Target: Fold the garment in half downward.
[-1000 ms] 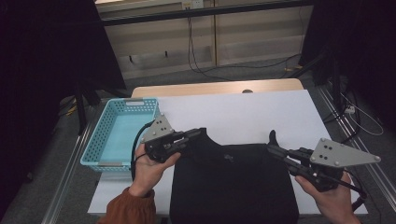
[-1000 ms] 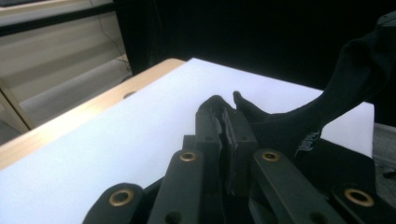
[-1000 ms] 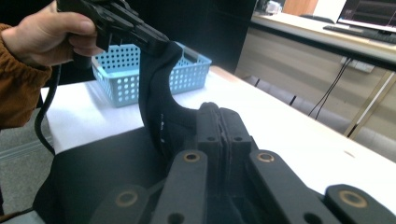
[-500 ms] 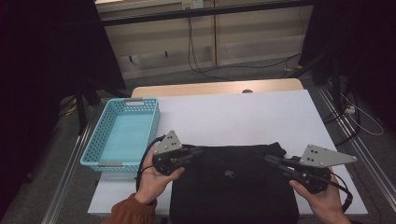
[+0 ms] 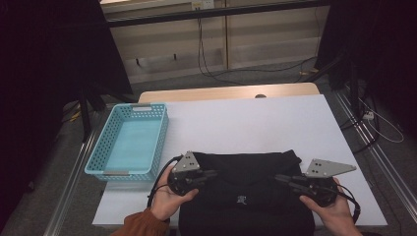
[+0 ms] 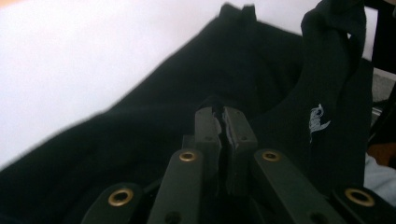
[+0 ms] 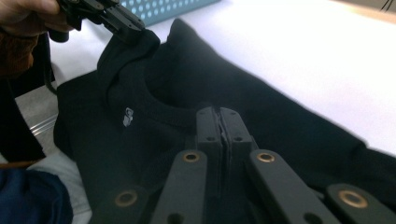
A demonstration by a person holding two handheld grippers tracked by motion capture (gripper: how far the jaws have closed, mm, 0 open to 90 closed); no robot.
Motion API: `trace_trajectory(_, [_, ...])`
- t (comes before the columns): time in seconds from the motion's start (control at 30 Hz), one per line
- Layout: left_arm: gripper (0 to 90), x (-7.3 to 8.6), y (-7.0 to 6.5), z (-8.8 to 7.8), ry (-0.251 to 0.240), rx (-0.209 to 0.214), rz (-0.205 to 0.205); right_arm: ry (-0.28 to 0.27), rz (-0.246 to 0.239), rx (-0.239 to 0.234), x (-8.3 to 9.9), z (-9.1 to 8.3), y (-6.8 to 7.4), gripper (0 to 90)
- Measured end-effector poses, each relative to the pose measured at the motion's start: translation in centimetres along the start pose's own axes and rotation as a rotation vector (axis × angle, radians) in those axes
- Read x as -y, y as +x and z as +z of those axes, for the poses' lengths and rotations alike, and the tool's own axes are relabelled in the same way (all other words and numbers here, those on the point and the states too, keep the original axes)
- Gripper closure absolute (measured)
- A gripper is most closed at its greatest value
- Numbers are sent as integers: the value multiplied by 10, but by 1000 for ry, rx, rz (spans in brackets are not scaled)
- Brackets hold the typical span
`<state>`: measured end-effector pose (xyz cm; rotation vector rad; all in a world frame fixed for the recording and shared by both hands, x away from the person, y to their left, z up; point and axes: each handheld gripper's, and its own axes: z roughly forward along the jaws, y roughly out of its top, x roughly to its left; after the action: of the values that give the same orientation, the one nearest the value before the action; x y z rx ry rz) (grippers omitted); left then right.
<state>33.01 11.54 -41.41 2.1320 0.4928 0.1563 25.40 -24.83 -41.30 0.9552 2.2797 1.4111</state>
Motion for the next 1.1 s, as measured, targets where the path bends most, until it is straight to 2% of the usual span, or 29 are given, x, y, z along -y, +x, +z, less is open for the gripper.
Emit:
trace_trajectory(0.07, [856, 4, 0, 2, 15, 10, -12, 22, 2, -7, 4, 3, 0, 887])
trace_trajectory(0.27, [851, 13, -6, 5, 53, 26, -7, 69, -4, -18, 12, 5, 4, 883])
trace_trajectory(0.4, [848, 22, -14, 6, 83, 53, -6, 92, 9, -35, 17, 5, 8, 878])
trace_trajectory(0.57, [841, 30, -24, 3, 109, 106, -5, 114, -5, -55, 22, 4, 18, 842])
trace_trajectory(0.73, [802, 36, -32, -6, 93, 136, -5, 104, 12, -58, 23, 1, 19, 714])
trace_trajectory(0.83, [756, 37, -34, -12, 69, 137, -12, 85, 21, -57, 22, 0, 18, 663])
trace_trajectory(0.97, [701, 36, -33, -19, 29, 147, -30, 78, 25, -44, 21, -1, 17, 637])
trace_trajectory(1.03, [696, 36, -32, -20, 29, 131, -31, 78, 29, -41, 20, -1, 15, 628])
trace_trajectory(1.1, [690, 36, -31, -17, 35, 139, -40, 94, 35, -52, 20, 2, 15, 615])
